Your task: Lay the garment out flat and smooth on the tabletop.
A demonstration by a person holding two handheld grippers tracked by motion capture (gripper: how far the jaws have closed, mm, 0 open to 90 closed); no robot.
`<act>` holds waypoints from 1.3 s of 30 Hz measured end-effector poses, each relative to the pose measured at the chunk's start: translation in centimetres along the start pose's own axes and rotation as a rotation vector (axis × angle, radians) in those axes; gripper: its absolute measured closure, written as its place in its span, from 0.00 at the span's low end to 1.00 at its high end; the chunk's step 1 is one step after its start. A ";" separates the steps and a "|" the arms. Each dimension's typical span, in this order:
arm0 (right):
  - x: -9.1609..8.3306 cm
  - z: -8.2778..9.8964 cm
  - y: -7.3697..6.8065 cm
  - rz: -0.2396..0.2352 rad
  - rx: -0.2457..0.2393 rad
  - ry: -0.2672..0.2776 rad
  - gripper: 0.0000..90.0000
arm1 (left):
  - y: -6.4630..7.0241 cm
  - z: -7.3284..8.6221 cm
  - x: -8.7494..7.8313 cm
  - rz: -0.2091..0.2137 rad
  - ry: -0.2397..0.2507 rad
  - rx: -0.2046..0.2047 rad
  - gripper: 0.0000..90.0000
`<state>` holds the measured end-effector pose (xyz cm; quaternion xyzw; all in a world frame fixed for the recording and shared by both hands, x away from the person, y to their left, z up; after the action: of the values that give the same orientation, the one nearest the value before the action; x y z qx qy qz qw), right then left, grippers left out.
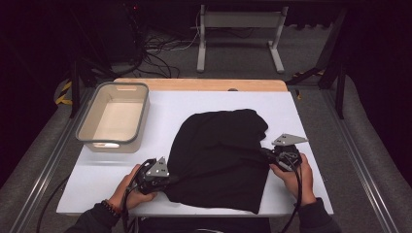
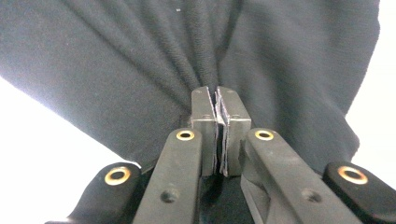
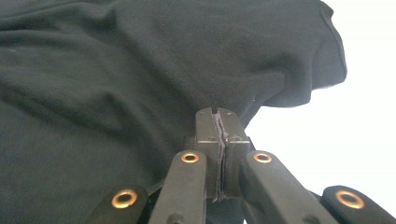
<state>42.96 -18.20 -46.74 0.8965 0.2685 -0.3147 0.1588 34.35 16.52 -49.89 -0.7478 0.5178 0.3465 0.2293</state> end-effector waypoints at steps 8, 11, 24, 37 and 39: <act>-1.8 1.3 -0.5 0.022 0.002 0.006 0.99 | 2.7 1.4 -1.6 0.032 0.019 0.005 0.97; -2.1 1.5 -0.6 0.009 0.016 0.006 0.98 | 2.7 1.0 -2.3 0.030 0.076 -0.013 0.95; 2.5 -3.6 3.4 0.084 0.072 0.079 0.47 | -4.5 -8.1 -0.4 -0.172 0.216 0.015 0.50; 12.7 -7.7 7.3 0.035 0.179 -0.091 0.35 | -17.8 -11.0 8.8 -0.191 0.072 -0.257 0.52; 13.4 -7.8 7.1 0.033 0.173 -0.093 0.44 | -17.8 -10.9 9.2 -0.143 0.089 -0.284 0.60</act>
<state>59.58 -15.29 -48.77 0.8956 0.2179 -0.3752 0.0983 56.09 9.61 -49.93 -0.8223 0.4187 0.3655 0.1220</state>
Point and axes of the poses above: each handheld gripper's, and its own axes: x roughly forward along the jaws, z roughly out of its underside, y roughly to its right, the point moved 7 cm from there along x, roughly forward along the jaws, and after that the axes turned 5 degrees about z, right-handed, at the moved point
